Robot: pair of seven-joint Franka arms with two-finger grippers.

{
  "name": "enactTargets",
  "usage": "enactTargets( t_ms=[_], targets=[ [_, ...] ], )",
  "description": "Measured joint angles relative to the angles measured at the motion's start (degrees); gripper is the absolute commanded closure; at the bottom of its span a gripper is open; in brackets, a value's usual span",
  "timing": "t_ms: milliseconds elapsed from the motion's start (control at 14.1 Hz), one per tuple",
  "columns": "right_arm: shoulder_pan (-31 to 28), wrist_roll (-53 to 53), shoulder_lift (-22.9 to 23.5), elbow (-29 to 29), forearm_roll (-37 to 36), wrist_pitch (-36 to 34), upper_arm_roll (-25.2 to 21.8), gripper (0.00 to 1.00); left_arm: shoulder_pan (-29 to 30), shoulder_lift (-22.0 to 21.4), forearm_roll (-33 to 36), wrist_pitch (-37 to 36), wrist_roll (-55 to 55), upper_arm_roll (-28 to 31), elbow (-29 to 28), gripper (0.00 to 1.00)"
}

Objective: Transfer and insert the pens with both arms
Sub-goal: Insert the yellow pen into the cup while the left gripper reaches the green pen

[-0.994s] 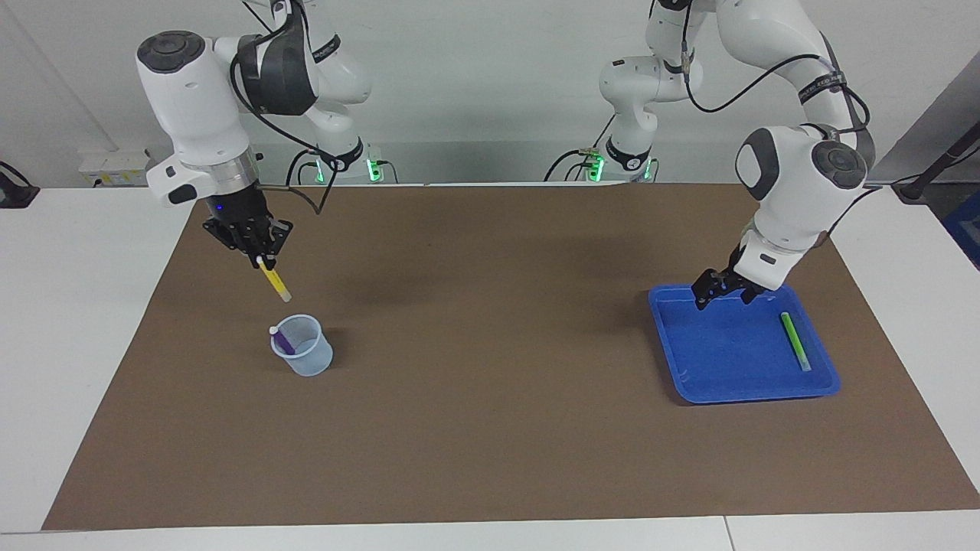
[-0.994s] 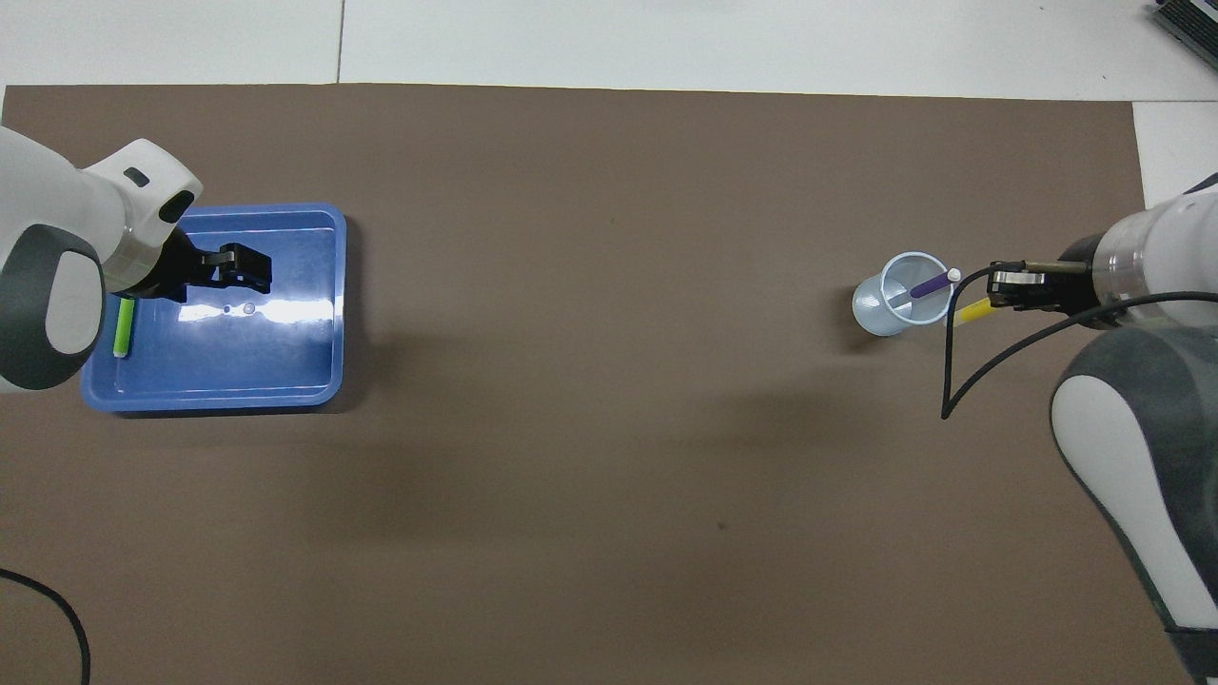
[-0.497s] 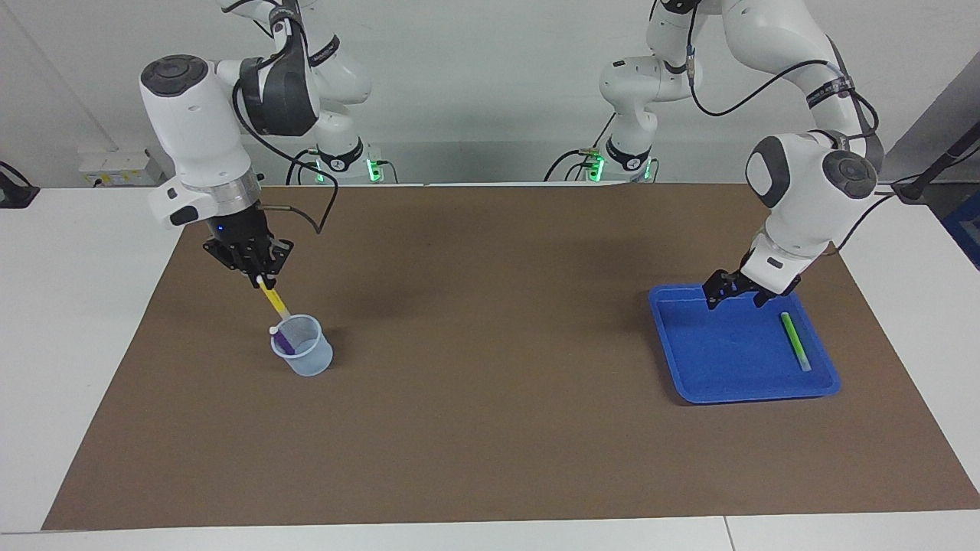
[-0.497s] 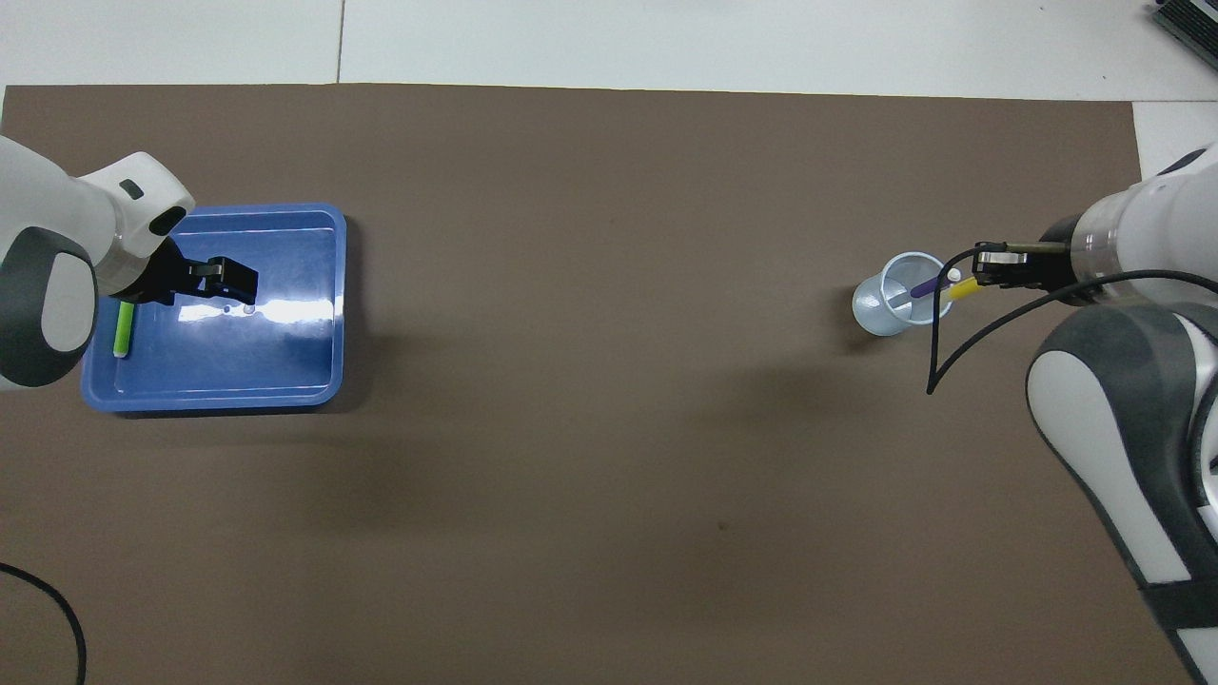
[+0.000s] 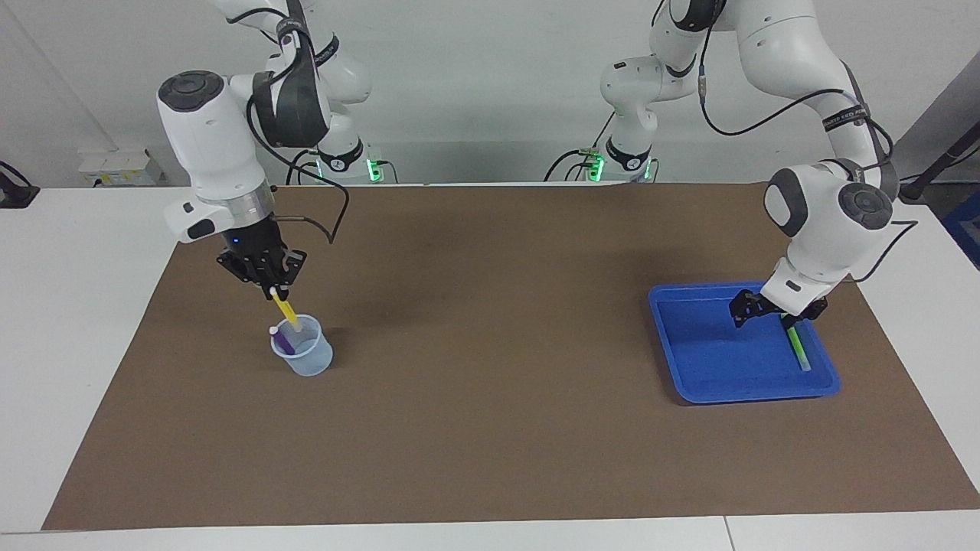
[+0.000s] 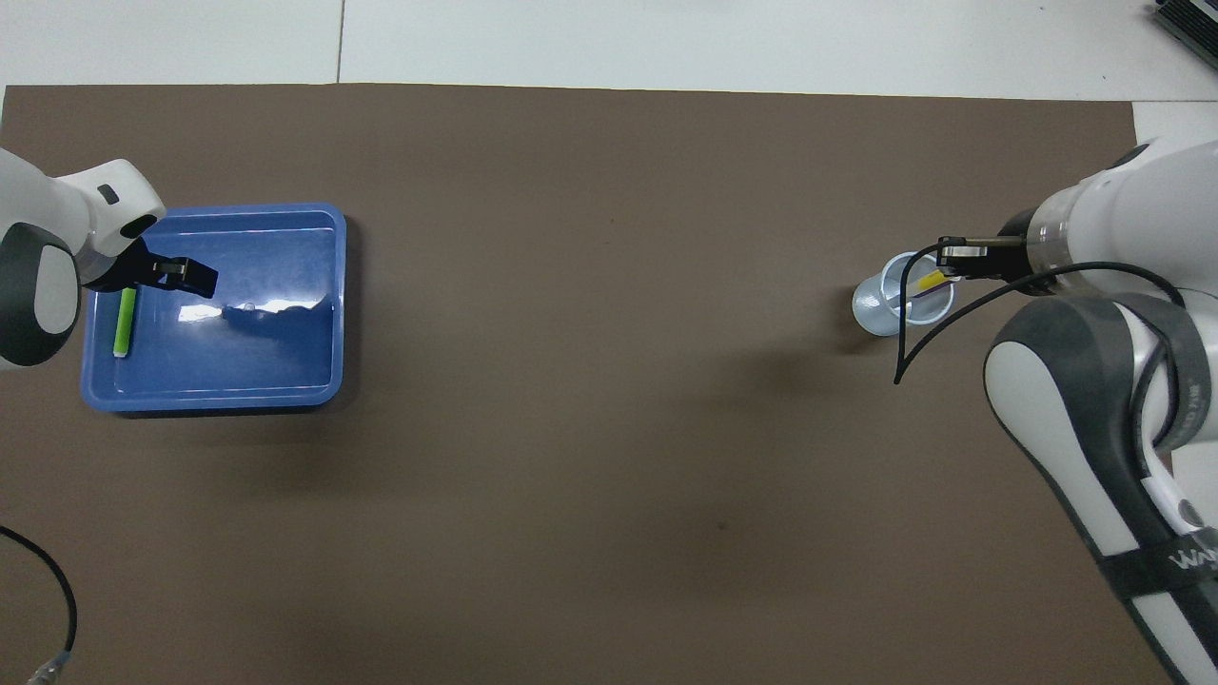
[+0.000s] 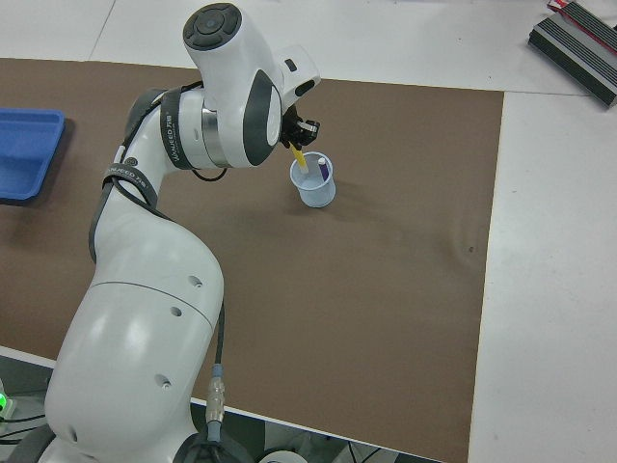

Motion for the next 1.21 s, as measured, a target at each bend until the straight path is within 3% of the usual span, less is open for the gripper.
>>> enactTargets(
  t_ms=[852, 1065, 1136, 1207],
  targets=[
    [0.2, 0.1, 2.1, -1.1, 0.0, 1.2, -0.2, 1.00, 4.7, 4.4, -2.7, -0.3, 0.0, -0.1, 1.7, 0.09],
    [0.1, 0.2, 2.6, -2.3, 0.0, 3.0, -0.3, 0.46, 4.8, 4.5, -2.6, 0.3, 0.0, -0.1, 1.9, 0.09],
    [0.1, 0.6, 2.7, -2.5, 0.0, 3.2, -0.3, 0.39, 4.8, 4.6, -2.6, 0.3, 0.1, -0.1, 2.1, 0.09],
    [0.1, 1.1, 2.7, -2.5, 0.0, 3.2, -0.3, 0.25, 4.8, 4.6, -2.4, 0.4, 0.3, -0.1, 2.5, 0.10]
  ],
)
